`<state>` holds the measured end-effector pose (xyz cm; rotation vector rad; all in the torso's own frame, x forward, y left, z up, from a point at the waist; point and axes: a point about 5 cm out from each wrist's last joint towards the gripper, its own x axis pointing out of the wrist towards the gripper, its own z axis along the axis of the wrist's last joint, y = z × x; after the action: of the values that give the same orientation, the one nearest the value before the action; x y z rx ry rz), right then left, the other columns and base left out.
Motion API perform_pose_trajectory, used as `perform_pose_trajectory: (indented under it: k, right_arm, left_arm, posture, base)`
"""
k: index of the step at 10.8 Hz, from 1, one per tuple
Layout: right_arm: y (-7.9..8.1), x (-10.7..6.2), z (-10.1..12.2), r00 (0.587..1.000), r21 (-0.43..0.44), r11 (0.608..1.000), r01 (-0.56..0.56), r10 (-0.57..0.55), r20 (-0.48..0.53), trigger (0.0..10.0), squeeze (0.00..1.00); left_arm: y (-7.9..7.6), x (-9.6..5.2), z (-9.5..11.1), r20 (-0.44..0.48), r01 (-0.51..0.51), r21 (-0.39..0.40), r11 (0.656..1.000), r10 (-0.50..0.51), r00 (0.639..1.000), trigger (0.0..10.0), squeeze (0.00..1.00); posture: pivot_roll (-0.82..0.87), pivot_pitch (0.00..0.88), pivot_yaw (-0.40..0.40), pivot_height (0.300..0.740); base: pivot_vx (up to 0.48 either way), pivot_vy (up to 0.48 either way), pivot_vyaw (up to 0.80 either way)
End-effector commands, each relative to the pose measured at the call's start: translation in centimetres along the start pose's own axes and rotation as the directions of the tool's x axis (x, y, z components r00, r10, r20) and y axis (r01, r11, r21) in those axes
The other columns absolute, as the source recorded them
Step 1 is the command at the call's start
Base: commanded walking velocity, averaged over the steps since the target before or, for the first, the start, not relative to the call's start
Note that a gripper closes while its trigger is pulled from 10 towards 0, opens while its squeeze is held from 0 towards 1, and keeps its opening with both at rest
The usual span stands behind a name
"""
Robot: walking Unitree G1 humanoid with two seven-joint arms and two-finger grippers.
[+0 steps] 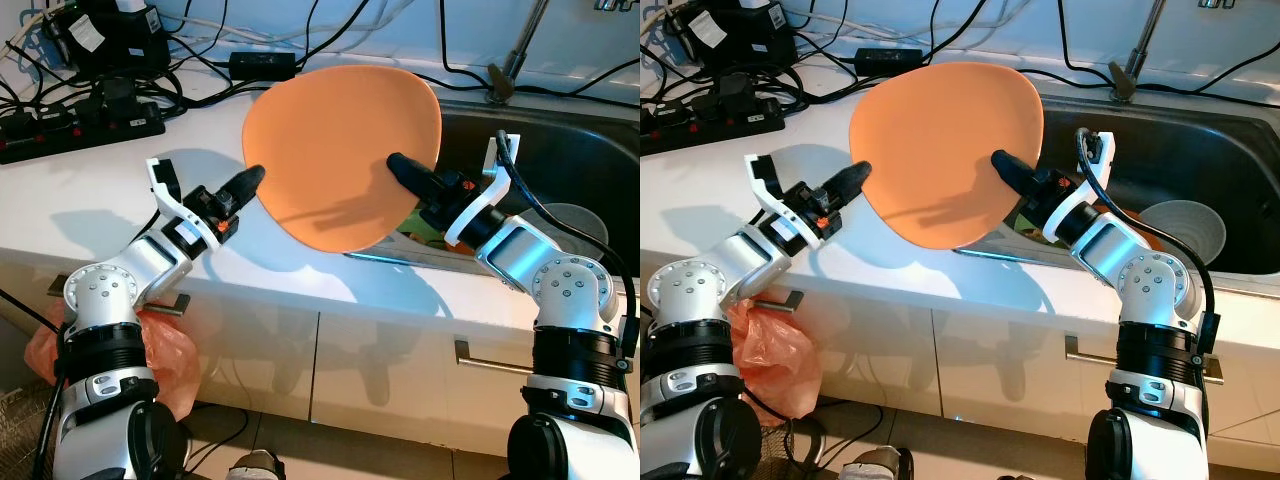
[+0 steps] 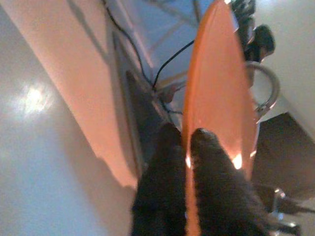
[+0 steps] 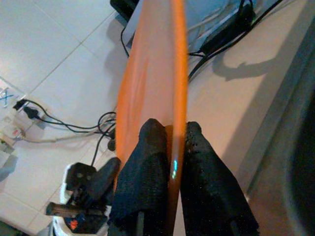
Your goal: Kitchen organization
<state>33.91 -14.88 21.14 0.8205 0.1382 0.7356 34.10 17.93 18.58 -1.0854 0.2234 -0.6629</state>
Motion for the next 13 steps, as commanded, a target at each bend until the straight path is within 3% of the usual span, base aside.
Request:
perform_pose_trajectory:
  k: [1, 3, 7, 11, 13]
  right_arm:
    - [0.2, -0.2, 0.1, 1.000, -0.029, 1.000, 0.005, -0.005, -0.016, 0.0, 0.00]
    - [0.0, 0.0, 0.1, 1.000, -0.036, 0.999, 0.029, -0.029, 0.000, 0.0, 0.00]
    - [-0.3, 0.2, 0.1, 0.998, -0.047, 0.997, 0.060, -0.059, 0.010, 0.0, 0.00]
    - [-2.0, 0.2, 0.7, 0.977, -0.028, 0.980, 0.198, -0.195, 0.086, 0.0, 0.00]
    - [-2.8, 0.0, 1.2, 0.961, -0.015, 0.967, 0.255, -0.251, 0.118, 0.0, 0.00]
  left_arm:
    - [-0.7, 0.1, 0.1, -0.014, 0.044, 0.014, 0.999, -0.044, 0.999, 10.0, 1.00]
    - [-1.0, 0.2, -0.4, -0.037, 0.076, 0.003, 0.997, -0.076, 0.996, 10.0, 1.00]
    - [-2.4, 0.2, -1.1, -0.106, 0.148, 0.064, 0.987, -0.141, 0.984, 10.0, 1.00]
    - [-3.4, -0.1, -3.1, -0.250, 0.217, 0.172, 0.961, -0.171, 0.953, 10.0, 1.00]
    - [-3.3, -0.1, -3.4, -0.272, 0.218, 0.198, 0.956, -0.160, 0.949, 10.0, 1.00]
  posture:
    - [0.15, 0.078, -0.011, 0.740]
    - [0.15, 0.079, -0.013, 0.740]
    - [0.15, 0.077, -0.016, 0.740]
    - [0.15, 0.076, -0.011, 0.740]
    - [0.15, 0.072, -0.013, 0.740]
  base:
    - [0.000, 0.000, 0.00]
    - [0.000, 0.000, 0.00]
    - [0.000, 0.000, 0.00]
    - [0.000, 0.000, 0.00]
    - [0.000, 0.000, 0.00]
